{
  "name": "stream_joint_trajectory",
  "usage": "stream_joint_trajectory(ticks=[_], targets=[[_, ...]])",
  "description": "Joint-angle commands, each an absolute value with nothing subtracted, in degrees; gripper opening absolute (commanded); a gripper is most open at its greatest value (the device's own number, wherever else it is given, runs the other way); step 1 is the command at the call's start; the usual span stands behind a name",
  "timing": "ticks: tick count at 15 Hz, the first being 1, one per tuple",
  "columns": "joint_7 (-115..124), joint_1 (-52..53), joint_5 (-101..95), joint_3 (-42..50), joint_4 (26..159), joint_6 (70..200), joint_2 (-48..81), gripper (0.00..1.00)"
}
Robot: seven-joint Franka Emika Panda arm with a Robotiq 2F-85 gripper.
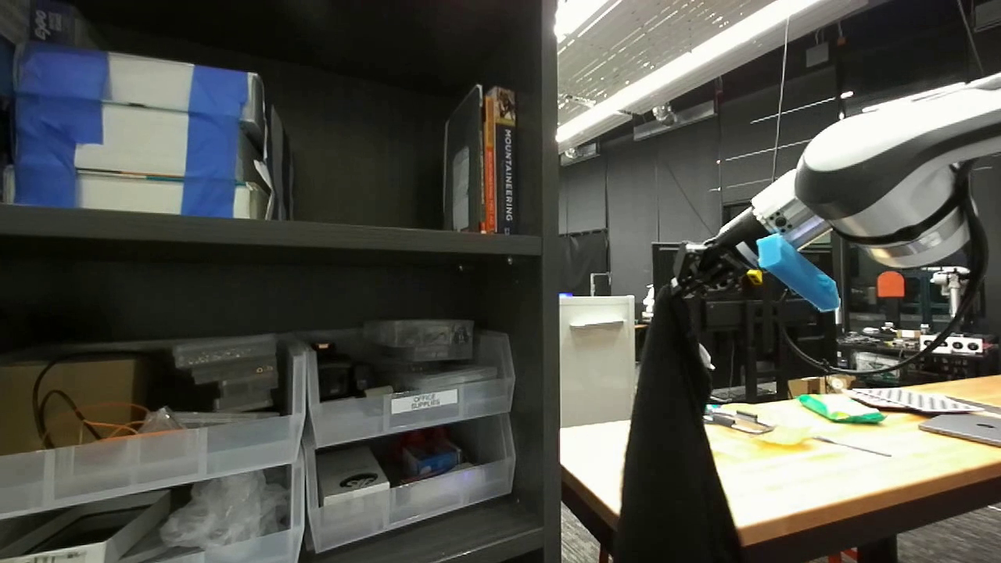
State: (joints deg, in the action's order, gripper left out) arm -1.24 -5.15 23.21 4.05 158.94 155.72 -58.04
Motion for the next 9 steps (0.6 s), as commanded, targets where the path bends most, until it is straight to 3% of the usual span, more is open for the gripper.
stream_joint_trajectory(ticks=[1,9], targets=[[0.10,-3.38,20.09,8.37,157.67,155.67,-56.68,0.01],[2.11,-4.32,18.89,9.10,156.77,158.82,-55.53,0.01]])
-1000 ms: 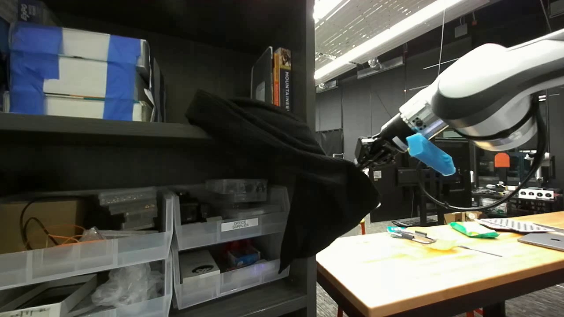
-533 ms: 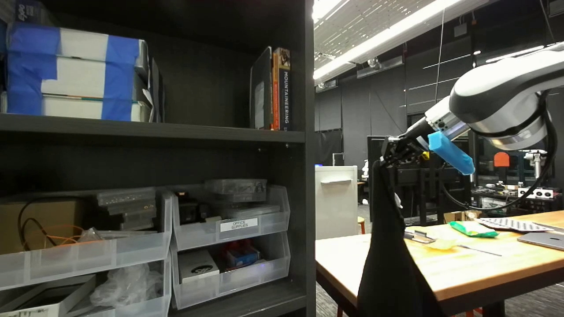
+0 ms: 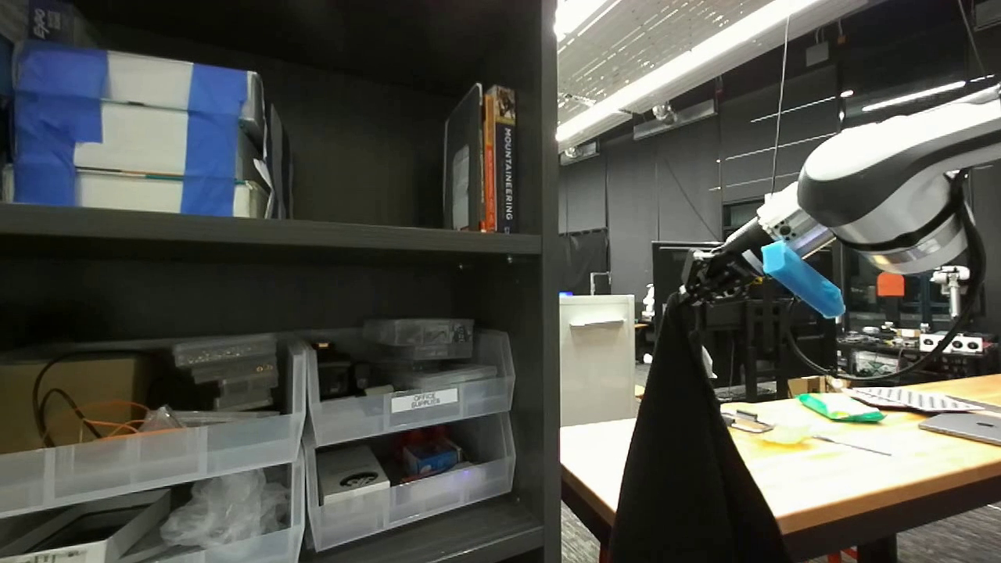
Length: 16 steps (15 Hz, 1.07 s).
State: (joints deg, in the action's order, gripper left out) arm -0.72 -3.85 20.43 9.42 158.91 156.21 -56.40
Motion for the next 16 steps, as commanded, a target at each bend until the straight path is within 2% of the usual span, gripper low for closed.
stream_joint_trajectory(ticks=[1,7,16], targets=[[3.21,-4.72,18.78,8.73,155.60,159.37,-55.46,0.01],[10.25,-6.79,18.01,4.69,145.85,163.71,-53.95,0.01],[14.61,-11.14,15.63,1.28,139.63,167.17,-51.89,0.01]])
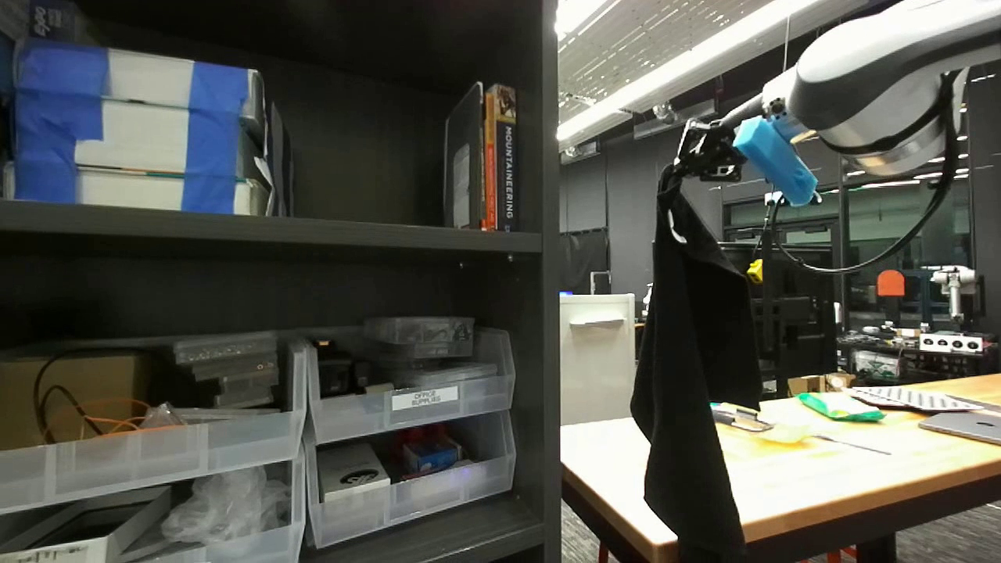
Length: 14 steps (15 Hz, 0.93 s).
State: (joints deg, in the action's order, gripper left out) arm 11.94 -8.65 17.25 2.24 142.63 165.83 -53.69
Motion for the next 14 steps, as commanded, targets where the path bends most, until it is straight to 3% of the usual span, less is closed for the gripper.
stream_joint_trajectory(ticks=[1,14], targets=[[15.37,-12.32,15.47,0.89,138.93,168.13,-51.34,0.01],[32.59,-27.83,4.90,-9.91,118.89,159.10,-32.87,0.01]])
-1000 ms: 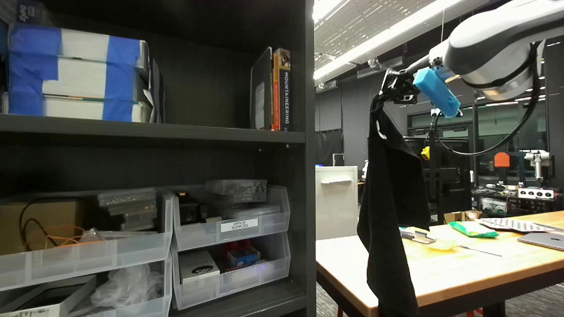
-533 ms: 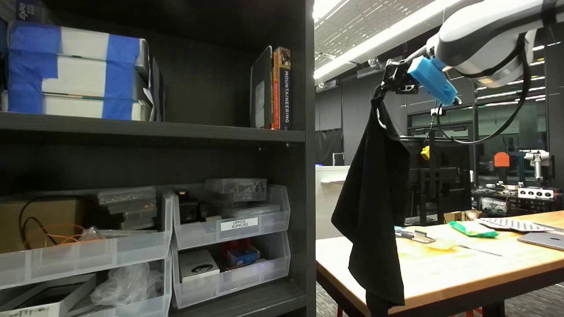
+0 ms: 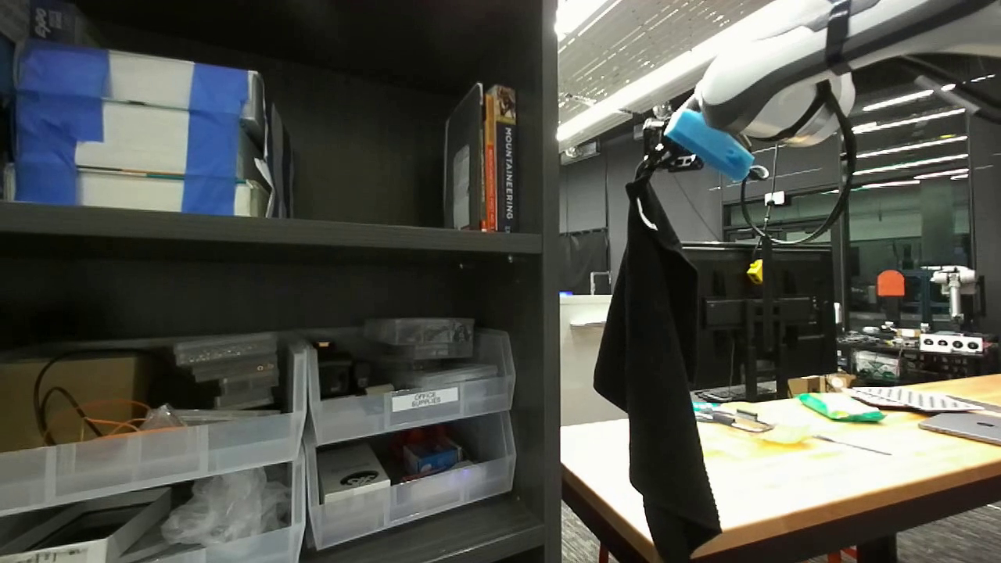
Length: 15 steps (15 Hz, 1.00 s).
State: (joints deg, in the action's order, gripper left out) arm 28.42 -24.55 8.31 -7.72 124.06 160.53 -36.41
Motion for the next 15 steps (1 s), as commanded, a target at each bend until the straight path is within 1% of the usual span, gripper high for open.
stream_joint_trajectory(ticks=[1,8,13,15], targets=[[33.68,-28.59,3.74,-10.43,117.95,159.07,-31.95,0.01],[40.32,-31.44,-4.10,-11.15,113.66,158.76,-28.37,0.01],[46.98,-33.87,-9.36,-11.14,108.17,155.10,-25.27,0.01],[47.37,-32.38,-10.78,-10.57,106.38,151.55,-23.30,0.01]])
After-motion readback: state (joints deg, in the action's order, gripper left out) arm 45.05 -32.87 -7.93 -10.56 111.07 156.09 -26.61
